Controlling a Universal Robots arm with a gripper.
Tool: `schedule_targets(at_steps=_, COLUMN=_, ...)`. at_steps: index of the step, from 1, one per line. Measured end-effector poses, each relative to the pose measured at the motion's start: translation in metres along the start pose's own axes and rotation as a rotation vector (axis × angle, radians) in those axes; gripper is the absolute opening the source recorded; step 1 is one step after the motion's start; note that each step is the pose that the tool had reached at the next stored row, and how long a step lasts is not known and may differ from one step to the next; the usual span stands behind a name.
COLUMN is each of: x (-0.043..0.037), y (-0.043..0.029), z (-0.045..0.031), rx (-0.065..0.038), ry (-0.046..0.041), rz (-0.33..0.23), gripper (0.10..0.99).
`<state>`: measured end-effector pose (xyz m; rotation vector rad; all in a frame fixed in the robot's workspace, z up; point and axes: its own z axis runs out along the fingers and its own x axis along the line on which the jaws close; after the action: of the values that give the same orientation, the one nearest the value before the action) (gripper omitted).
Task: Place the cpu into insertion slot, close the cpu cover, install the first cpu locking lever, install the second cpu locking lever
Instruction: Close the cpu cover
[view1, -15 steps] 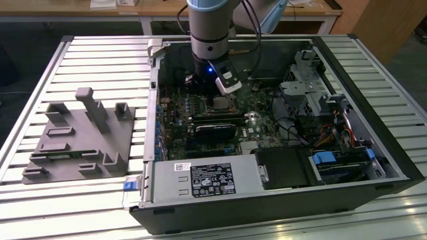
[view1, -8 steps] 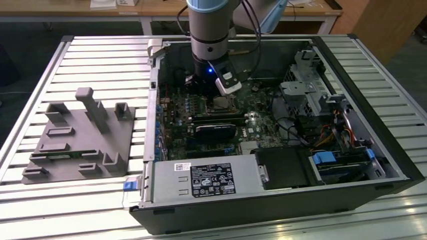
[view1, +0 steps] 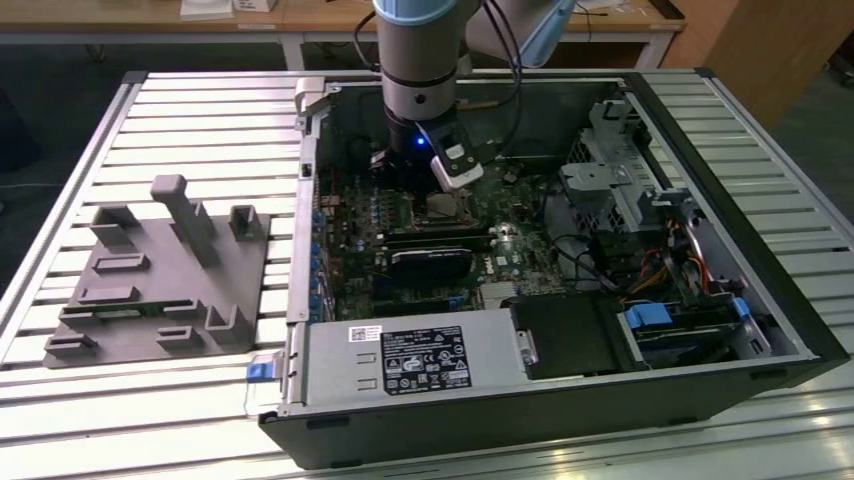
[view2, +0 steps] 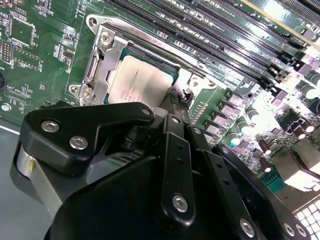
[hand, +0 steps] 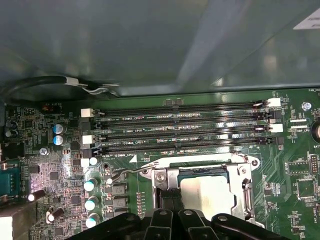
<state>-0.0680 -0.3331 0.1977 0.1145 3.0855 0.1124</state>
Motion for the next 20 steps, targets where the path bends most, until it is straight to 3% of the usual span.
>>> schedule_targets(at_steps=4, x=-0.0002, y=0.0003, z=-0.0020, rx=0.001, ry=-0.0005, rz=0.000, gripper=0.106)
schedule_targets(at_steps=9, x=-0.0005, y=0.0008, z=-0.0098, rx=0.001, ry=-0.0002, rz=0.000, gripper=0.106)
schedule_targets(at_steps=13, x=-0.0020, y=0.0010, z=-0.0105, rx=0.001, ry=-0.0002, rz=0.000, gripper=0.106)
schedule_targets(at_steps=20, x=-0.0240, y=0.0025, z=-0.0094, rx=0.002, ry=0.0062, rz=0.000, gripper=0.106)
